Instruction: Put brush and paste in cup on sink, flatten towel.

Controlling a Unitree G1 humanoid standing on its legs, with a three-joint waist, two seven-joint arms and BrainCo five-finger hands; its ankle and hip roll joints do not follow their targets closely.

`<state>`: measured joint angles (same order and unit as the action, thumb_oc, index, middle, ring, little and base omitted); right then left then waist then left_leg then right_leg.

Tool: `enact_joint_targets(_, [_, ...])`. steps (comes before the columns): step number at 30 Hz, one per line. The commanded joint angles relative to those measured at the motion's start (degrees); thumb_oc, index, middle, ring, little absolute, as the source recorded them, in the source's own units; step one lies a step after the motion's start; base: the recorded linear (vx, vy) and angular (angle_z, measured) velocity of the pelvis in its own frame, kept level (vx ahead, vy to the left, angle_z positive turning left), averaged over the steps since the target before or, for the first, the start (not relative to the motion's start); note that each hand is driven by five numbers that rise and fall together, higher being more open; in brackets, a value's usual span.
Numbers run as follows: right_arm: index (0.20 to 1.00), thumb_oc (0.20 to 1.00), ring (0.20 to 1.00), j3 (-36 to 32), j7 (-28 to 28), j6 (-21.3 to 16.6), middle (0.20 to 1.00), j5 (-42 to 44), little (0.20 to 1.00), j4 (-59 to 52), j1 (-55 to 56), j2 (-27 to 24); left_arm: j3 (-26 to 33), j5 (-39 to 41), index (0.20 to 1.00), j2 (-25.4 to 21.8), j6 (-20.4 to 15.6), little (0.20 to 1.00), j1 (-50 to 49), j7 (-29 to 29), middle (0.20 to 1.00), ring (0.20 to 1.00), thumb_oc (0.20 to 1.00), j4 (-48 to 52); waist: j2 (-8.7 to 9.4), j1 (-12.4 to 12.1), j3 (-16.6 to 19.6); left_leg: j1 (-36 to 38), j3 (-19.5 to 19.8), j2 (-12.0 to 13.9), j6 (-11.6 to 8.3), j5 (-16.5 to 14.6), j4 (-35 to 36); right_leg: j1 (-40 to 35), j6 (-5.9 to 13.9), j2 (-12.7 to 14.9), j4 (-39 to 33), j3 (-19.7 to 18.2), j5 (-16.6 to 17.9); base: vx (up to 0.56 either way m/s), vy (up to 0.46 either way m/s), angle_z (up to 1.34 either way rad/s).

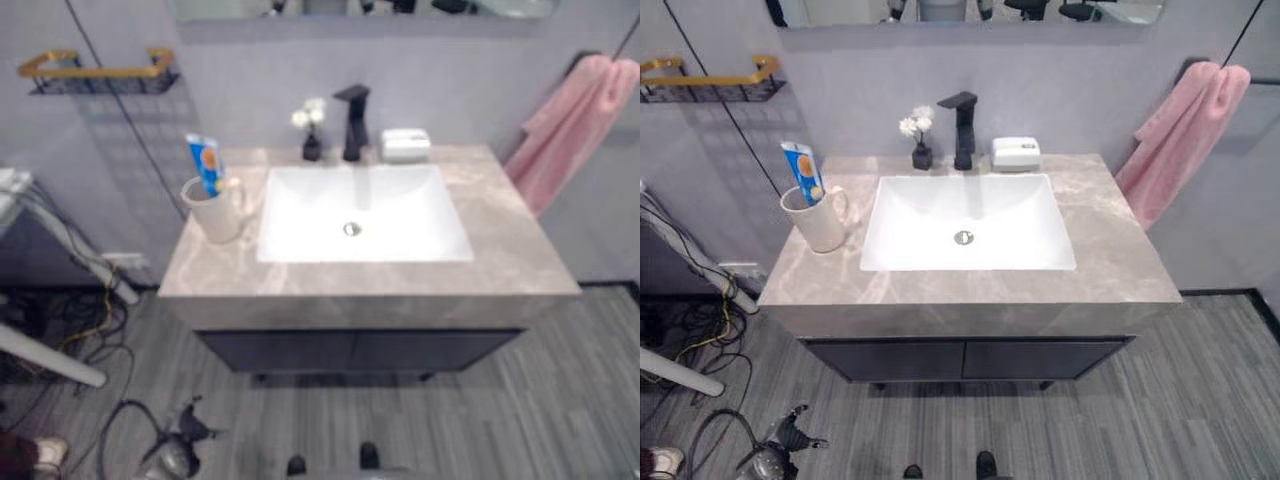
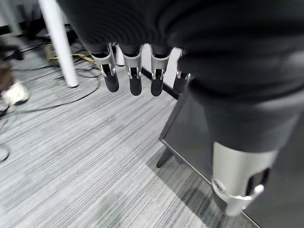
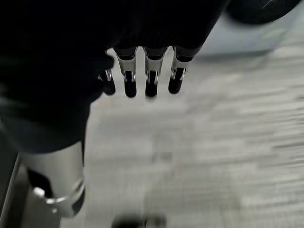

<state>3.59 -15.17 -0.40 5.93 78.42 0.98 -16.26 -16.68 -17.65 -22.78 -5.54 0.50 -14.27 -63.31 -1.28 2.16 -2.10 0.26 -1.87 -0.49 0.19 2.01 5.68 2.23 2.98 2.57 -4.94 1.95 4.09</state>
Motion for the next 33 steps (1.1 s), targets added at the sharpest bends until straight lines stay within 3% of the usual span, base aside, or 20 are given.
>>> enact_joint_targets(1, [1.0,1.0,1.0,5.3,3.3,-3.3,1.0,-3.7,1.0,-3.6,-0.9,-0.8,4.6,2.5,1.0,-1.7,-0.4,1.0,1.7,0.2,1.0,1.0,1.0,-1.4,3.42,-0.8,-2.8,1.0,1.0,2.0,-0.14,-4.0,-1.9,0.5,-1.4,-1.9,9.4,-0.1,-8.9,0.01,-0.129,0.06])
enact_joint_targets(3, [1.0,1.0,1.0,5.9,6.4,-3.7,1.0,-2.7,1.0,-4.5,0.0,-1.6,5.2,3.9,1.0,-1.7,-0.8,1.0,0.7,1.1,1.0,1.0,1.0,-1.2,3.61,-1.1,-3.9,0.4,1.6,2.4,-0.71,-4.9,-4.9,1.4,-2.04,-2.7,13.1,0.5,-11.1,0.02,-0.277,0.11])
enact_joint_targets(7, [1.0,1.0,1.0,2.1,4.5,-3.3,1.0,-0.4,1.0,-2.4,-1.6,-4.4,4.8,5.3,1.0,-2.1,-0.7,1.0,1.8,1.5,1.0,1.0,1.0,-1.1,3.59,-0.8,-4.8,-0.6,2.0,3.1,-1.41,-5.7,-8.0,1.7,-2.79,-3.5,15.3,1.0,-12.8,0.01,-0.213,0.14])
enact_joint_targets(12, [1.0,1.0,1.0,3.0,2.9,-3.2,1.0,-5.7,1.0,-3.4,-2.4,-9.6,2.6,5.3,1.0,-2.7,-0.9,1.0,4.8,1.5,1.0,1.0,1.0,-1.1,3.81,0.1,-6.2,-3.9,2.4,4.5,-3.09,-3.5,-10.2,1.6,-4.47,-3.7,15.4,4.1,-13.8,-0.05,-0.277,0.28])
enact_joint_targets(14, [1.0,1.0,1.0,2.6,2.7,-3.3,1.0,-6.5,1.0,-4.3,-1.7,-11.3,1.1,4.9,1.0,-2.6,-1.1,1.0,6.3,1.6,1.0,1.0,1.0,0.1,3.52,1.5,-6.7,-7.3,-3.0,5.0,-3.28,-2.2,-11.5,1.3,-4.67,-2.9,13.8,6.7,-13.0,-0.11,-0.216,0.91])
enact_joint_targets(15, [1.0,1.0,1.0,5.0,2.1,-3.0,1.0,-7.9,1.0,-4.9,-2.3,-9.7,-4.1,3.4,1.0,5.5,1.4,1.0,14.2,-2.0,1.0,1.0,1.0,-4.1,4.21,4.4,-6.1,-7.4,-8.3,5.7,-3.22,-2.9,-12.0,1.1,-4.51,-3.1,12.7,6.5,-12.2,-0.07,-0.179,1.42])
enact_joint_targets(16, [1.0,1.0,1.0,5.5,1.8,-3.1,1.0,-7.5,1.0,-5.1,-2.5,-9.2,-3.3,3.0,1.0,5.1,1.0,1.0,11.5,-2.3,1.0,1.0,1.0,-5.2,4.38,4.0,-6.1,-8.3,-9.6,5.0,-2.94,-4.1,-14.5,0.6,-4.5,-3.1,11.5,6.9,-11.7,-0.03,-0.138,1.13])
enact_joint_targets(18, [1.0,1.0,1.0,6.2,1.4,-3.3,1.0,-8.0,1.0,-4.4,-2.5,-8.8,-3.7,1.9,1.0,6.1,0.2,1.0,7.6,-1.1,1.0,1.0,1.0,-5.7,4.21,2.0,-6.5,-9.6,-6.6,0.9,-2.51,-7.3,-18.3,-0.2,-3.49,-3.1,8.6,6.2,-10.2,-0.04,-0.07,0.4])
enact_joint_targets(20, [1.0,1.0,1.0,6.9,1.1,-3.9,1.0,-7.8,1.0,-4.4,-2.4,-7.9,-3.7,1.9,1.0,6.2,-0.3,1.0,6.7,-1.2,1.0,1.0,1.0,-5.9,3.86,1.5,-6.0,-9.7,-6.0,-1.9,-1.33,-9.3,-18.4,0.3,-2.73,-3.3,7.2,5.5,-9.0,-0.01,-0.005,-0.02])
enact_joint_targets(23, [1.0,1.0,1.0,8.7,1.4,-4.2,1.0,-8.3,1.0,-4.4,-3.3,-6.5,-3.4,2.2,1.0,6.2,-0.7,1.0,5.5,-1.2,1.0,1.0,1.0,-6.0,3.15,0.1,-6.2,-9.2,-1.8,-6.3,0.5,-11.5,-19.0,1.1,-1.81,-4.8,7.2,2.6,-8.5,0.02,0.029,-0.27])
enact_joint_targets(27, [1.0,1.0,1.0,10.6,2.6,-4.3,1.0,-9.2,1.0,-4.6,-3.9,-5.0,-2.5,2.2,1.0,6.5,-0.6,1.0,3.6,-0.8,1.0,1.0,1.0,-6.5,3.0,-0.7,-5.8,-6.8,1.6,-7.7,2.23,-11.7,-16.9,0.3,-1.64,-6.5,7.4,-0.9,-8.4,0.08,0.037,-0.78])
enact_joint_targets(33, [1.0,1.0,1.0,11.4,3.3,-4.2,1.0,-9.9,1.0,-4.2,-4.4,-5.3,-1.6,3.2,1.0,5.8,-1.2,1.0,2.5,0.1,1.0,1.0,1.0,-6.4,3.84,-1.6,-6.1,-5.3,9.3,-9.3,2.35,-11.8,-18.0,0.5,-2.26,-7.7,10.4,-4.9,-9.6,0.04,0.078,-0.48])
